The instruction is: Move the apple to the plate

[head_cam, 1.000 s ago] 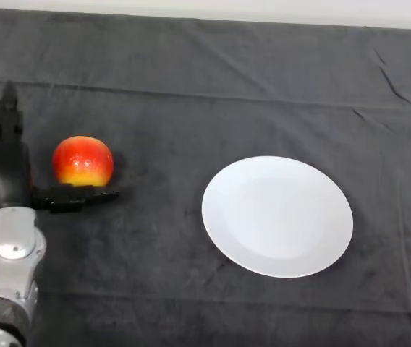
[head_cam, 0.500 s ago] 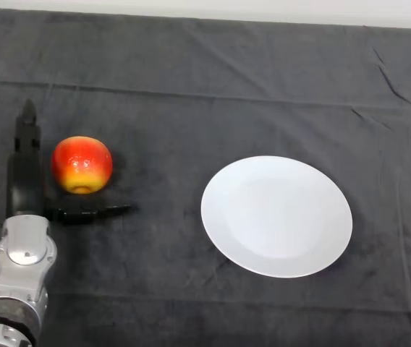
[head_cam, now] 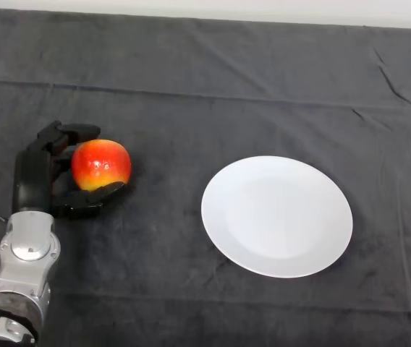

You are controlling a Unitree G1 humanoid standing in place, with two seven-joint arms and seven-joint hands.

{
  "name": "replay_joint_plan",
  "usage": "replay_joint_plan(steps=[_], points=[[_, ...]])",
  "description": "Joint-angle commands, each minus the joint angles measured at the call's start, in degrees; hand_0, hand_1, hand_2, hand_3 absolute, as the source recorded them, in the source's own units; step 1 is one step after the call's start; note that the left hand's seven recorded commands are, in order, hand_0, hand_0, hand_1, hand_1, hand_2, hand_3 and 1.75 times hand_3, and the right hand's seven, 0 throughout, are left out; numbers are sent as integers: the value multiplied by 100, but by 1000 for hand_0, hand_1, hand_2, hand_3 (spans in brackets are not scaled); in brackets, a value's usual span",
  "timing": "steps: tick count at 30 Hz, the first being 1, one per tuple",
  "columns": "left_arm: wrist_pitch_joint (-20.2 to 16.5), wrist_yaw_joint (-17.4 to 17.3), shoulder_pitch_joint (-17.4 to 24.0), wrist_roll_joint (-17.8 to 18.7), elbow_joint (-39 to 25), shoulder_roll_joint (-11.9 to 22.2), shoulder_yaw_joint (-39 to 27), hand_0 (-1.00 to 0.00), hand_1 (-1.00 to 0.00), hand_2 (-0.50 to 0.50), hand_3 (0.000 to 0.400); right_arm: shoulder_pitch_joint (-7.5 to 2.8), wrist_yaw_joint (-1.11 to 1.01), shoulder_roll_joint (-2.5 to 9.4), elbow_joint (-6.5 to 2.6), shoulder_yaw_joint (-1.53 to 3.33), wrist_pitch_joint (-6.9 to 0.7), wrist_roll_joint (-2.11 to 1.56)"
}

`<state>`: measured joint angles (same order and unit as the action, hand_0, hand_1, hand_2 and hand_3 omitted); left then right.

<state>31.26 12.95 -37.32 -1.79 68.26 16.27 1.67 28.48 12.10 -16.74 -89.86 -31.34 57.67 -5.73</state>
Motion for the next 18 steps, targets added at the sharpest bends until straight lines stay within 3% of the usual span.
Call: replay_joint_plan(steps=[1,7,8,10,12,18], points=[[-61,38,-395,-129,187,-29,125,-1000,-1000,0,400,-695,-38,427,-597,-18,-457,-123],[-45,132,-532,-256,146,-37,226,-1000,-1000,0,400,-691,-37,428,-605,-21,-447,-121],[-34,160,-546,-283,133,-47,248,-1000,-1000,0,400,-673,-17,431,-606,-14,-459,-115],[-9,235,-579,-352,92,-80,309,-1000,-1000,0,400,-615,45,443,-605,10,-498,-96],[20,303,-600,-417,40,-111,369,-1000,-1000,0,400,-597,64,449,-601,16,-514,-90],[88,452,-630,-592,-224,-195,562,-1000,-1000,0,400,-594,63,452,-591,13,-533,-87]])
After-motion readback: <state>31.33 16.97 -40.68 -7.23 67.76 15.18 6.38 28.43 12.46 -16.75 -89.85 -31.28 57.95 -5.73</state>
